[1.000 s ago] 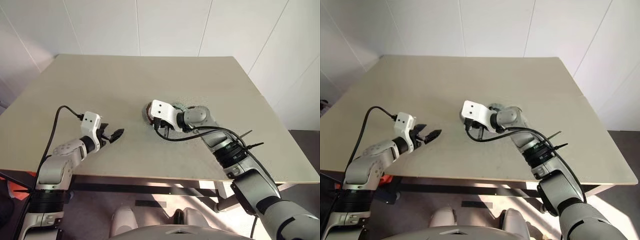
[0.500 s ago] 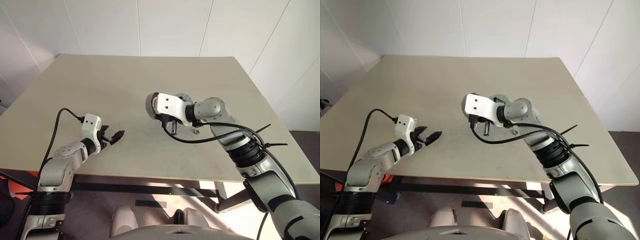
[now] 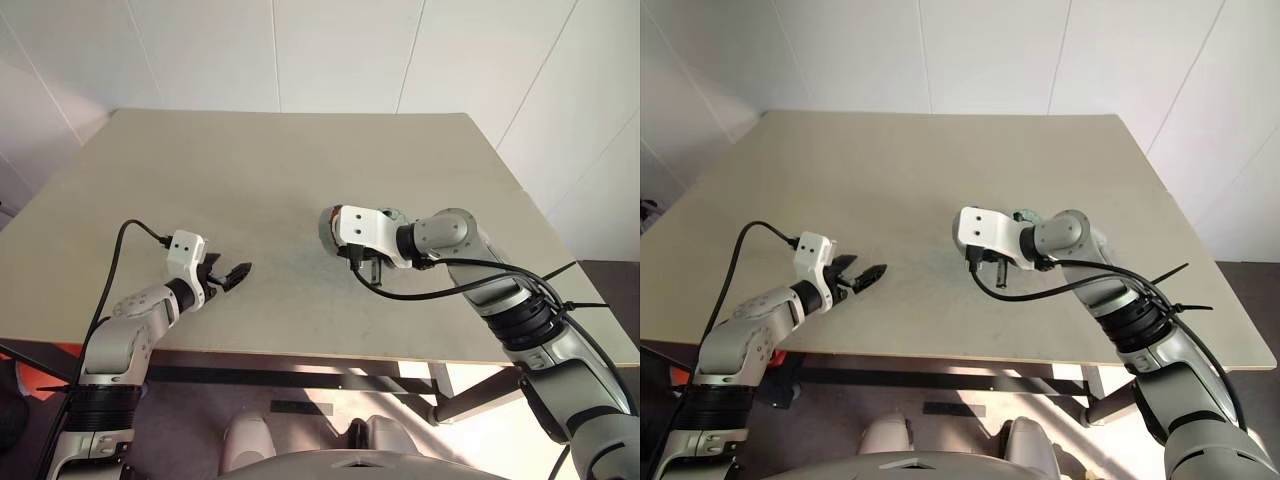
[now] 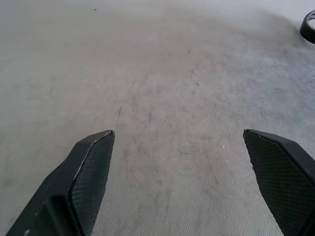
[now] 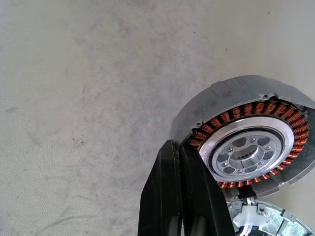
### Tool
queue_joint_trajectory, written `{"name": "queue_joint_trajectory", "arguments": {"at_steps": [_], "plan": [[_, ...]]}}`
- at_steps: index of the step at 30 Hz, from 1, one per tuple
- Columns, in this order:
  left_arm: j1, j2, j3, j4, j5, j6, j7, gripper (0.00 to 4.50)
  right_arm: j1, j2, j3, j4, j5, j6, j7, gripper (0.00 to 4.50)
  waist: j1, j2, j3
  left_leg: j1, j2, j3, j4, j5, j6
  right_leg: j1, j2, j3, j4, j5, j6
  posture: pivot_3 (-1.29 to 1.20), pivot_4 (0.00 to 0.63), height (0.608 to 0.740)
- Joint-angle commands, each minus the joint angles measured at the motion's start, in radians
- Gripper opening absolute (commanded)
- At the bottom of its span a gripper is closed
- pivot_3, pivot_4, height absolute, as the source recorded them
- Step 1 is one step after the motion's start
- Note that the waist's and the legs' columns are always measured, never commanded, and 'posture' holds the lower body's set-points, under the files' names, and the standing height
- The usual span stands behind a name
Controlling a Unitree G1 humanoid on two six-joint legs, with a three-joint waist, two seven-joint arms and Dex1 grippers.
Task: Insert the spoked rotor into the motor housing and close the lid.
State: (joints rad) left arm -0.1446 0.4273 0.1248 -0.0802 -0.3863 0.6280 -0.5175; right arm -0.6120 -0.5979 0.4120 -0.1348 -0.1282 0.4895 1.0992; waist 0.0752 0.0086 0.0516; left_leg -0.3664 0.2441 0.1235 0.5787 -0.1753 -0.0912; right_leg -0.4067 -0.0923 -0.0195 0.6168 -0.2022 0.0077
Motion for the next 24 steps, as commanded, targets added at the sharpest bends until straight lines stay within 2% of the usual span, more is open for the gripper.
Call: {"name": "queue_joint_trajectory", "arguments": {"at_steps": [1,5,16,19,24], "plan": [[-0.001,0.012,0.019,-0.018,0.0,-0.019,-0.001,4.43,0.011,-0.024,-0.037,-0.102,0.03,0.018,0.003,0.03,0.001,0.0,0.0,0.0,0.0,0.0,0.0,0.0,0.0,0.0,0.0,0.0,0.0,0.0,0.0,0.0,0.0,0.74],[-0.004,0.016,0.018,-0.016,0.002,-0.017,-0.003,4.43,0.034,-0.023,-0.029,-0.126,0.044,0.048,-0.006,0.03,0.002,0.0,0.0,0.0,0.0,0.0,0.0,0.0,0.0,0.0,0.0,0.0,0.0,0.0,0.0,0.0,0.0,0.74],[-0.013,0.03,0.018,-0.018,0.001,-0.011,-0.005,4.43,0.044,0.008,0.017,-0.034,0.034,0.022,-0.034,0.03,0.002,0.0,0.0,0.001,0.0,0.0,0.001,0.0,0.0,0.0,0.0,0.001,0.002,0.0,0.0,0.0,0.0,0.74],[-0.013,0.033,0.021,-0.021,-0.001,-0.01,-0.004,4.43,0.04,0.015,0.024,-0.01,0.034,0.011,-0.028,0.65,0.002,0.0,0.0,0.001,0.0,0.0,0.001,0.0,0.0,0.0,0.0,0.001,0.002,0.0,0.0,0.0,0.0,0.74],[-0.009,0.038,0.027,-0.022,-0.002,-0.011,-0.001,4.43,0.018,0.033,0.018,0.008,0.029,0.008,-0.045,2.29,0.002,0.0,0.0,0.002,0.0,0.0,0.001,0.0,0.0,0.001,0.0,0.001,0.002,0.0,0.0,0.0,0.0,0.74]]}}
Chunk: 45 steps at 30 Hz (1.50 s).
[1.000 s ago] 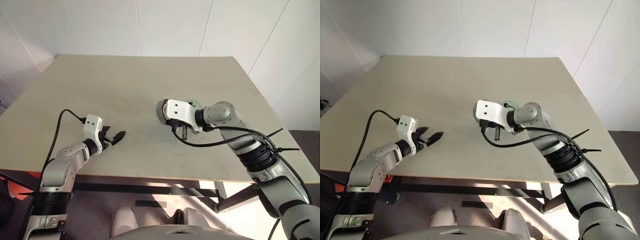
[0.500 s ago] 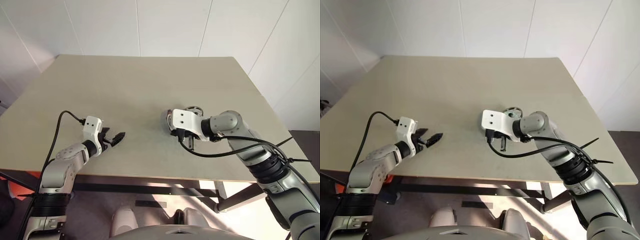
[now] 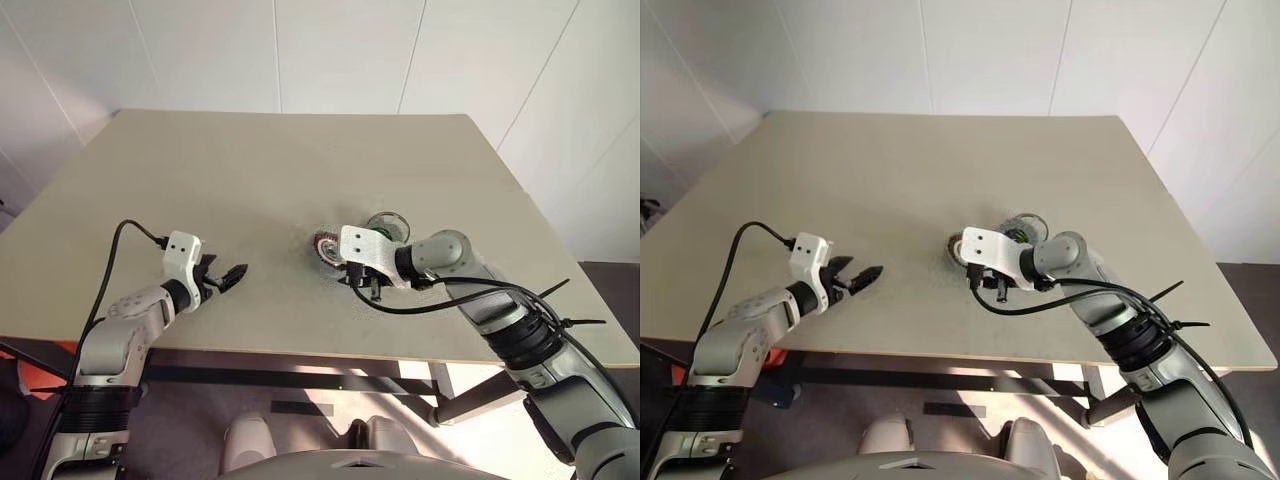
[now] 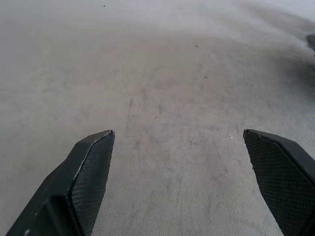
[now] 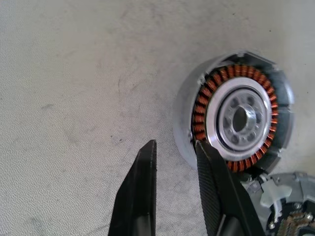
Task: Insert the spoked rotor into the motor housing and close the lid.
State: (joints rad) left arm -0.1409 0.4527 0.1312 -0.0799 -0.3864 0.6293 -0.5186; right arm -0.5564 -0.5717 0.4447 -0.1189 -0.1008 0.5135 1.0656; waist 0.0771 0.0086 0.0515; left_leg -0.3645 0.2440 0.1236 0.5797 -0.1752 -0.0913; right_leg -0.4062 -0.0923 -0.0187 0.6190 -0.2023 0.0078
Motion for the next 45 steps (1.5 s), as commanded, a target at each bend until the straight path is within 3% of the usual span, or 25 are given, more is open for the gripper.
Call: {"name": "queue_joint_trajectory", "arguments": {"at_steps": [1,7,17,22,30,36,45], "plan": [[-0.012,0.012,0.021,-0.023,-0.002,-0.012,0.0,4.43,-0.041,0.008,-0.016,-0.005,0.002,-0.019,-0.013,2.66,0.0,0.0,0.0,0.0,0.0,0.0,0.0,0.0,0.0,0.0,0.0,0.0,0.0,0.0,0.0,0.0,0.0,0.74],[-0.012,0.008,0.02,-0.019,-0.001,-0.015,0.002,4.43,-0.065,0.012,-0.04,-0.029,0.034,-0.011,-0.003,4.48,0.0,0.0,0.0,0.0,0.0,0.0,0.0,0.0,0.0,0.0,0.0,0.0,0.0,0.0,0.0,0.0,0.0,0.74],[-0.018,0.005,0.01,-0.004,0.004,-0.02,-0.001,4.43,-0.173,0.094,-0.244,-0.137,0.275,0.163,-0.038,4.48,-0.001,0.0,0.0,0.001,0.0,0.0,0.0,0.0,0.0,0.0,0.0,0.001,0.001,0.0,0.0,0.0,0.0,0.74],[-0.026,-0.002,0.0,0.006,0.008,-0.021,-0.005,4.43,-0.27,0.112,-0.367,0.045,0.234,0.184,-0.248,4.48,0.003,-0.001,-0.001,0.003,0.0,0.0,0.0,0.0,-0.001,0.001,0.0,0.001,0.002,0.0,0.0,0.0,0.0,0.74],[-0.049,-0.004,-0.017,0.035,0.016,-0.027,-0.025,4.43,-0.198,-0.063,-0.352,0.251,0.088,0.06,-0.356,4.48,0.02,-0.001,-0.001,0.001,-0.001,0.0,0.0,0.001,-0.002,0.001,0.0,0.001,0.0,0.0,0.0,0.0,0.0,0.74],[-0.063,0.001,-0.026,0.058,0.021,-0.034,-0.041,4.43,-0.09,-0.165,-0.353,0.172,0.114,0.07,-0.271,4.48,0.019,0.0,-0.001,0.0,-0.001,0.0,0.0,0.001,-0.002,0.0,0.0,0.001,-0.001,0.0,0.0,0.0,0.0,0.74],[-0.074,0.004,-0.032,0.068,0.024,-0.036,-0.058,4.43,0.102,-0.16,-0.317,0.076,0.162,0.109,-0.196,4.48,0.019,0.0,-0.001,0.002,-0.001,0.001,0.0,0.0,0.0,0.002,0.0,0.001,0.0,0.0,0.0,0.0,0.0,0.74]]}}
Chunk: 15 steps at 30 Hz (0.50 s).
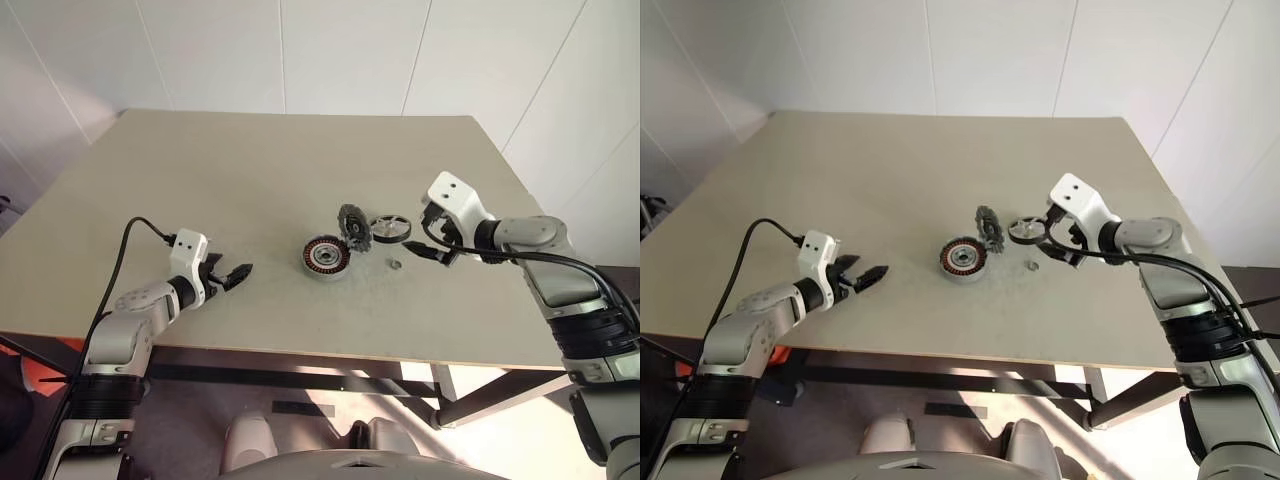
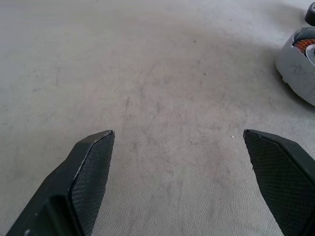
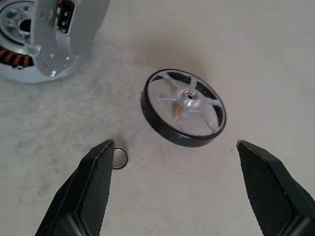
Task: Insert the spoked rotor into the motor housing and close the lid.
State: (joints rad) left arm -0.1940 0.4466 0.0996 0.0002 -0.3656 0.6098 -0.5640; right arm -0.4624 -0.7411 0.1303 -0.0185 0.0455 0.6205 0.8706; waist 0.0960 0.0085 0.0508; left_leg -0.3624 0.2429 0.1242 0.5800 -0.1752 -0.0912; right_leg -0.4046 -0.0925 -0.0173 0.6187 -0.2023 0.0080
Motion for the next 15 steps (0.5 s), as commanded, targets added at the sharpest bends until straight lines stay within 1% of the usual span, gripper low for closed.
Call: {"name": "queue_joint_trajectory", "arguments": {"at_steps": [1,8,15], "plan": [[-0.023,0.01,0.0,-0.012,0.003,-0.016,-0.014,4.43,0.016,0.017,0.001,-0.024,0.018,0.002,0.0,4.48,0.0,0.0,0.0,0.0,0.0,0.0,0.0,0.0,0.0,0.0,0.0,0.0,0.0,0.0,0.0,0.0,0.0,0.74],[-0.023,0.015,0.007,-0.025,0.003,-0.011,-0.016,4.43,0.022,0.102,0.019,0.081,-0.006,-0.021,-0.058,4.48,-0.001,0.0,0.0,0.001,0.0,0.0,0.0,0.0,0.0,0.0,0.0,0.0,0.001,0.0,0.0,0.0,0.0,0.74],[-0.014,0.021,0.013,-0.033,0.004,-0.011,-0.008,4.43,0.032,0.128,0.047,0.143,-0.02,-0.029,-0.072,4.48,-0.001,0.0,0.0,0.0,0.0,0.0,0.0,0.0,0.0,0.0,0.0,0.0,0.0,0.0,0.0,0.0,0.0,0.74]]}}
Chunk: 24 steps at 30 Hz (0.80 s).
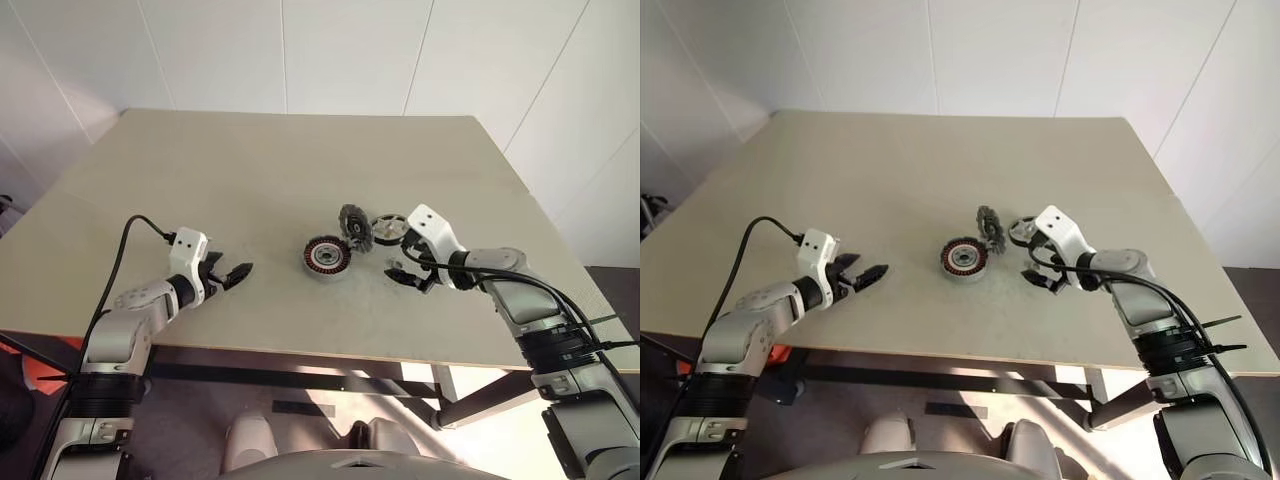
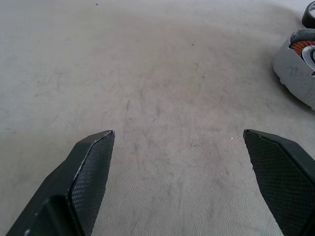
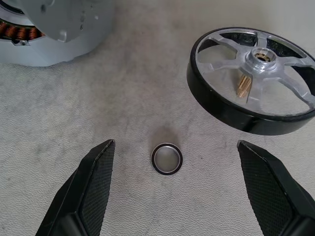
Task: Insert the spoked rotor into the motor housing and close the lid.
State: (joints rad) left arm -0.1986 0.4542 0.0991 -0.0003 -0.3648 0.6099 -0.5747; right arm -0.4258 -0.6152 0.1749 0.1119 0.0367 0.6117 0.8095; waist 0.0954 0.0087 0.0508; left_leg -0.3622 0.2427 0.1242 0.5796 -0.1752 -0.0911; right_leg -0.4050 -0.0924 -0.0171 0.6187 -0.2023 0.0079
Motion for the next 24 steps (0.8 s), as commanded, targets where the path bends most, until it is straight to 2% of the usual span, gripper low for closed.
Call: {"name": "queue_joint_trajectory", "arguments": {"at_steps": [1,7,8,10,17,24], "plan": [[-0.008,0.014,0.014,-0.033,0.003,-0.011,0.002,4.43,-0.003,0.003,0.003,0.019,-0.011,-0.021,-0.011,4.48,0.0,0.0,0.0,0.0,0.0,0.0,0.0,0.0,0.0,0.0,0.0,0.0,0.0,0.0,0.0,0.0,0.0,0.74],[-0.007,0.017,0.014,-0.032,0.003,-0.012,0.002,4.43,-0.01,-0.007,0.001,0.056,-0.013,-0.028,-0.008,4.48,0.0,0.0,0.0,0.002,0.0,0.0,0.0,0.0,0.0,0.002,0.0,0.0,0.0,0.0,0.0,0.0,0.0,0.74],[-0.008,0.017,0.014,-0.031,0.004,-0.012,0.002,4.43,-0.011,-0.008,0.001,0.066,-0.014,-0.028,-0.009,4.31,0.0,0.0,0.0,0.002,0.0,0.0,0.0,0.0,0.0,0.002,0.0,0.0,0.0,0.0,0.0,0.0,0.0,0.74],[-0.011,0.018,0.013,-0.029,0.004,-0.012,0.002,4.43,-0.012,-0.007,-0.001,0.079,-0.012,-0.025,-0.01,3.89,0.001,0.0,0.0,0.002,0.0,0.0,0.0,0.0,0.0,0.003,0.0,0.0,0.0,0.0,0.0,0.0,0.0,0.74],[-0.013,0.017,0.01,-0.032,0.003,-0.008,0.001,4.43,-0.02,-0.008,0.007,0.093,-0.015,-0.027,-0.006,1.67,0.001,0.0,0.0,0.003,-0.001,0.0,0.0,0.0,0.0,0.004,-0.001,0.0,0.0,0.0,0.001,0.0,0.0,0.74],[-0.002,0.017,0.011,-0.048,-0.001,-0.002,0.001,4.43,-0.032,-0.011,0.012,0.097,-0.017,-0.012,-0.002,1.67,0.001,-0.001,0.0,0.003,-0.001,0.0,0.0,0.0,0.0,0.004,-0.001,0.0,0.0,-0.002,0.004,0.0,0.0,0.74]]}}
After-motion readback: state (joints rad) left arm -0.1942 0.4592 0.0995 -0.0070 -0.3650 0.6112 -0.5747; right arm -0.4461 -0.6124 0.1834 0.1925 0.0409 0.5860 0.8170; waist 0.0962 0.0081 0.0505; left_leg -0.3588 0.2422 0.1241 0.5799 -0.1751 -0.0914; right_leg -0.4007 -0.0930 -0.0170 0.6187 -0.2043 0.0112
